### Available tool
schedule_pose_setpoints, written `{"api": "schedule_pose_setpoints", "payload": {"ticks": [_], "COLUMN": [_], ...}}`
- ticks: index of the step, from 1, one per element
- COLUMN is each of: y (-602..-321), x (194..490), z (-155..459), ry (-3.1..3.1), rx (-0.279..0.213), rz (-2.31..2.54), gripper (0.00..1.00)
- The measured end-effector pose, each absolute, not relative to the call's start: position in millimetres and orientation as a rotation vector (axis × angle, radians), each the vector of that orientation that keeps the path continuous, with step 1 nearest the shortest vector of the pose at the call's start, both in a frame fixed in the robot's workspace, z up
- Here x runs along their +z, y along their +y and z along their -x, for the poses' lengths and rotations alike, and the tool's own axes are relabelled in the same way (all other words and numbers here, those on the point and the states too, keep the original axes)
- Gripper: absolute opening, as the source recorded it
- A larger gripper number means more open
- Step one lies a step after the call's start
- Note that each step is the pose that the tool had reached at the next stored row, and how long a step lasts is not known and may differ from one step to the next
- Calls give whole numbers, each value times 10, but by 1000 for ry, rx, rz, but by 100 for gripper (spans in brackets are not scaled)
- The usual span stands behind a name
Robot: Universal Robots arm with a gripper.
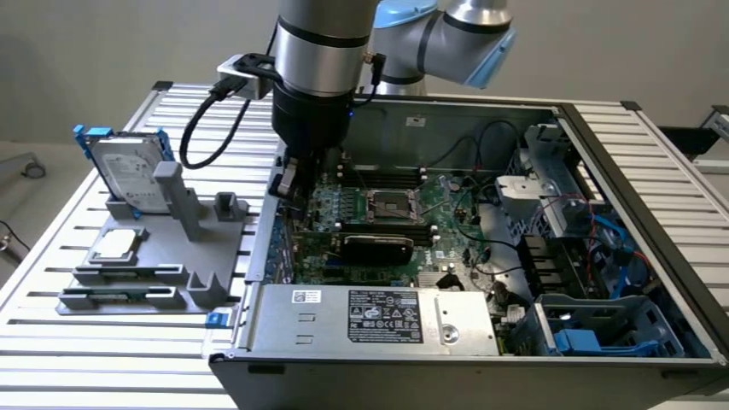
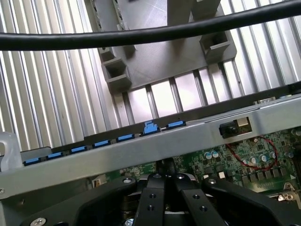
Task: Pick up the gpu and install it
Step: 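Press down on the gpu until it lock into place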
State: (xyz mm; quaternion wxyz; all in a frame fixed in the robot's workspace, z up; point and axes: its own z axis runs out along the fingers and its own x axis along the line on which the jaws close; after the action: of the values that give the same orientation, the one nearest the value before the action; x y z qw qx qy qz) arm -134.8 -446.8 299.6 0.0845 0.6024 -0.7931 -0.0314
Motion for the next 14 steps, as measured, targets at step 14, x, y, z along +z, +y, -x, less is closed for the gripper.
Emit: {"api": "schedule_pose_setpoints", "payload": {"ticks": [14], "y": [-4446], "x": [2986], "z": [1348], "ry": [-2399], "rx": [-74], "rz": [-1734], "gripper": [11]}}
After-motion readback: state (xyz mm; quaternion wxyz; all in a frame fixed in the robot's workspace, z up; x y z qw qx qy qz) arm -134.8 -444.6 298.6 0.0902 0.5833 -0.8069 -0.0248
